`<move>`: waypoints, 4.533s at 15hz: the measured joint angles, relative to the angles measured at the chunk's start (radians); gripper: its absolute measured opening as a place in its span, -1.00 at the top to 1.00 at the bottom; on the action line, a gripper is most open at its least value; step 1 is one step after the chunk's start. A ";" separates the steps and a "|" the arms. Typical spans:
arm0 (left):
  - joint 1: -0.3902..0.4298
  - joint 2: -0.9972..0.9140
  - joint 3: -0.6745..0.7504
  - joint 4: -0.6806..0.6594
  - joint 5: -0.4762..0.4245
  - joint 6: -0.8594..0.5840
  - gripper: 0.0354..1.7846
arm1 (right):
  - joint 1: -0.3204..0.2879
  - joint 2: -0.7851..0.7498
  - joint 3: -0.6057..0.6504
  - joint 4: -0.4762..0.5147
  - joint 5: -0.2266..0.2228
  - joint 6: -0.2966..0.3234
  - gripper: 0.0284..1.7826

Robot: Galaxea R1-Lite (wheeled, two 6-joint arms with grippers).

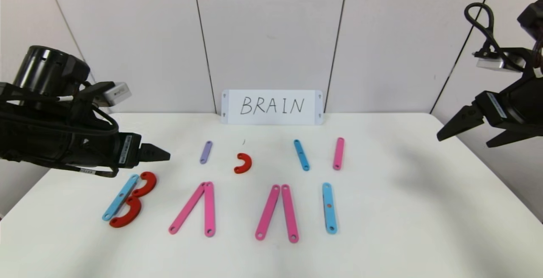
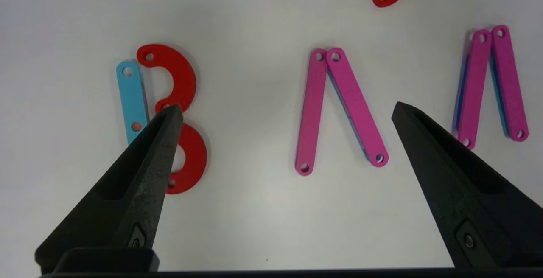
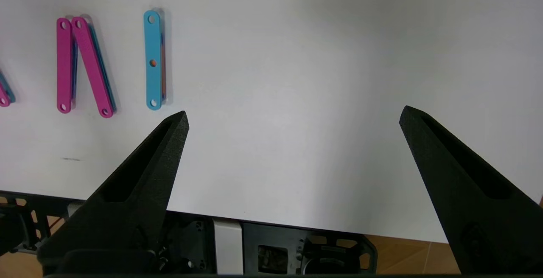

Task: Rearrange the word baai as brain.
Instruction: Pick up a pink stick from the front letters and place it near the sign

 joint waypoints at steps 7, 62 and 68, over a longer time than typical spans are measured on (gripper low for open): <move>-0.020 -0.003 0.079 0.009 0.024 0.076 -0.93 | 0.023 0.015 0.209 -0.253 0.001 -0.036 -0.95; -0.173 0.335 0.186 -0.167 0.092 0.099 0.72 | 0.145 -0.018 0.273 -0.260 -0.013 -0.058 -0.95; -0.157 0.324 0.174 -0.312 0.093 0.089 0.72 | 0.145 -0.020 0.274 -0.264 -0.013 -0.058 -0.95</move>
